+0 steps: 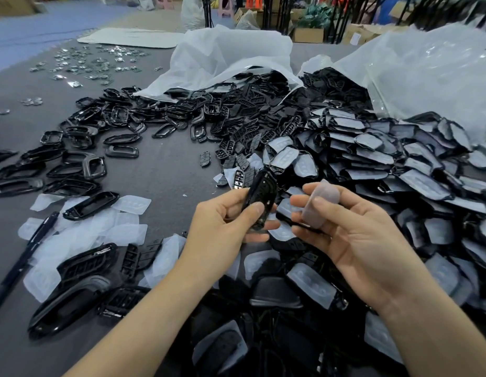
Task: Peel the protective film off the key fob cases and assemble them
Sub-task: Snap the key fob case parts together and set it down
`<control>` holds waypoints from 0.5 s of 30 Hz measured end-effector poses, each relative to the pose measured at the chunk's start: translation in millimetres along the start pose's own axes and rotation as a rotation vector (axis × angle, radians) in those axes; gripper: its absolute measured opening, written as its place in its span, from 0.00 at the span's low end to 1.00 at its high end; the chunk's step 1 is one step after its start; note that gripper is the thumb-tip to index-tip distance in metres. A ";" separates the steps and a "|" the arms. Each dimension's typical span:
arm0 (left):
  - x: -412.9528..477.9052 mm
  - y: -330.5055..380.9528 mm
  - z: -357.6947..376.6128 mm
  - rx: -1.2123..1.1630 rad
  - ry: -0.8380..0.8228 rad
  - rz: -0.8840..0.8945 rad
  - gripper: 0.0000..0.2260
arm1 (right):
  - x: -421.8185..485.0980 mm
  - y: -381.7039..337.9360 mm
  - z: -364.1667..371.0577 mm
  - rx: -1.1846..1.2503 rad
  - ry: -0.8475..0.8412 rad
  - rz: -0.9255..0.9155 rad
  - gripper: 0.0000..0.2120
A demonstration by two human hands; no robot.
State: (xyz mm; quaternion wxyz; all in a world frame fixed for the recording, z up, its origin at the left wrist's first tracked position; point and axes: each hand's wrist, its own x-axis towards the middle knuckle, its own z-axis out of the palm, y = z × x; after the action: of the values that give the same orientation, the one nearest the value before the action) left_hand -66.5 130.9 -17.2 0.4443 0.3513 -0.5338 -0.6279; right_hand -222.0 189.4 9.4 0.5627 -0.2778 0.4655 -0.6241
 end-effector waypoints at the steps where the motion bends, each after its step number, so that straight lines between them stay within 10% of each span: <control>1: 0.0 -0.5 -0.5 -0.005 -0.003 0.001 0.10 | -0.8 -0.1 0.8 -0.024 -0.005 -0.005 0.12; 15: -1.1 -8.5 -0.2 0.005 -0.020 0.024 0.12 | -5.9 9.4 8.2 -0.356 0.098 -0.283 0.05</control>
State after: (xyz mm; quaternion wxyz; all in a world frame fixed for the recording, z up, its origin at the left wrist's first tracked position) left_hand -67.5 132.1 -25.7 0.4456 0.3398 -0.5441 -0.6244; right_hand -209.5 193.5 5.4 0.3882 -0.4044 0.5514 -0.6178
